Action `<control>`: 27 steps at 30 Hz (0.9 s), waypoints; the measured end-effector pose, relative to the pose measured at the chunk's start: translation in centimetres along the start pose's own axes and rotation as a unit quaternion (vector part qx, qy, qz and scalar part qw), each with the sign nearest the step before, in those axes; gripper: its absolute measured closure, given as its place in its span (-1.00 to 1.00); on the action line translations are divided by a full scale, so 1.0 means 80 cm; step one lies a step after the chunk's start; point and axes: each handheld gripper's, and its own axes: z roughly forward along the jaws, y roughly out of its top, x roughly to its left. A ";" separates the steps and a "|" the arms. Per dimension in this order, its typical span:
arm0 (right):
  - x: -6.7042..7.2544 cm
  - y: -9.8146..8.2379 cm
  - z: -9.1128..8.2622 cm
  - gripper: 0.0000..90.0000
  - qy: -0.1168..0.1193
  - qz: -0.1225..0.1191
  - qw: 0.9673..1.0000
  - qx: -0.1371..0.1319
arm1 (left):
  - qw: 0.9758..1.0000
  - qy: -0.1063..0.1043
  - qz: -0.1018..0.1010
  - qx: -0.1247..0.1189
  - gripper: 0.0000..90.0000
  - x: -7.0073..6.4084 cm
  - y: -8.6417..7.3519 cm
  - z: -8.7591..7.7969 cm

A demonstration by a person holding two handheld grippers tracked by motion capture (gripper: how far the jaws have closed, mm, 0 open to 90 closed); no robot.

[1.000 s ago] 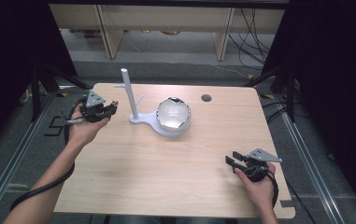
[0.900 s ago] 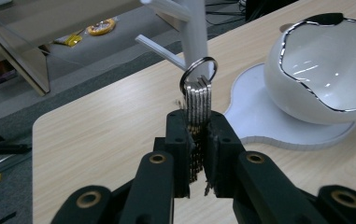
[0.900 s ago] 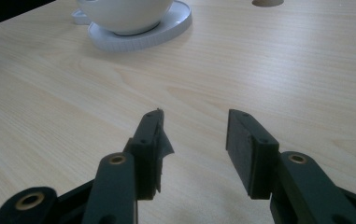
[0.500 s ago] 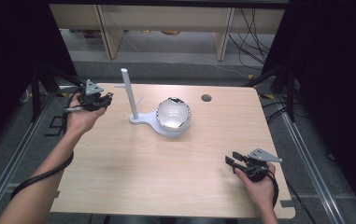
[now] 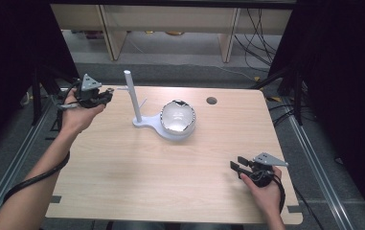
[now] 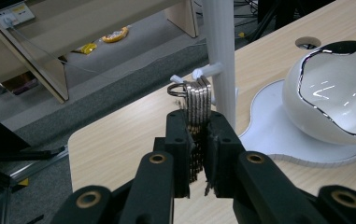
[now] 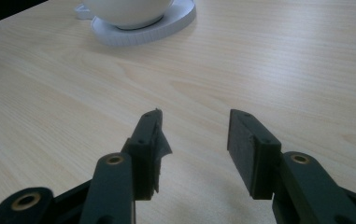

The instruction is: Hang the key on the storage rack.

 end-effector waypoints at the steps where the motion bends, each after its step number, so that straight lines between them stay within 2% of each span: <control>1: -0.001 0.000 0.001 0.24 -0.004 -0.014 1.000 -0.002 | 1.000 -0.001 -0.008 -0.006 0.79 -0.002 0.002 0.000; 3: -0.002 0.000 0.002 0.24 -0.002 -0.015 1.000 -0.003 | 1.000 -0.006 -0.004 -0.007 0.79 -0.002 0.004 0.000; 4: -0.002 0.000 0.000 0.24 -0.008 -0.020 1.000 0.008 | 1.000 -0.006 -0.004 -0.007 0.79 -0.002 0.004 0.000; 8: -0.001 0.000 0.001 0.24 -0.004 -0.018 1.000 0.005 | 1.000 -0.012 -0.007 -0.015 0.79 -0.006 0.007 0.004; 10: -0.001 0.000 0.001 0.23 -0.004 -0.017 1.000 0.004 | 1.000 -0.011 -0.002 -0.009 0.79 -0.006 0.008 0.006; 11: -0.001 0.000 0.001 0.23 -0.003 -0.014 1.000 0.001 | 1.000 -0.010 0.004 0.002 0.79 -0.004 0.007 0.008; 14: -0.002 0.000 0.001 0.23 -0.005 -0.015 1.000 -0.001 | 1.000 -0.010 -0.008 0.000 0.79 -0.005 0.006 0.012; 15: 0.001 -0.001 0.000 0.23 -0.003 -0.002 1.000 0.002 | 1.000 -0.010 -0.003 0.006 0.79 -0.004 0.004 0.014; 19: 0.002 -0.001 0.000 0.22 -0.002 0.009 1.000 0.006 | 1.000 -0.011 0.006 0.008 0.79 0.000 0.002 0.017; 21: 0.001 -0.001 0.001 0.22 -0.004 0.002 1.000 0.003 | 1.000 -0.009 -0.001 0.014 0.79 -0.001 0.001 0.017; 24: 0.001 -0.001 0.001 0.22 -0.007 0.005 1.000 0.004 | 1.000 -0.012 0.002 0.015 0.79 0.000 0.000 0.019; 25: -0.003 -0.001 0.001 0.22 -0.004 -0.012 1.000 -0.002 | 1.000 -0.011 0.003 0.019 0.79 -0.001 0.001 0.019; 27: -0.003 -0.001 0.001 0.22 -0.005 -0.013 1.000 -0.003 | 1.000 -0.010 0.005 0.021 0.79 0.000 0.001 0.019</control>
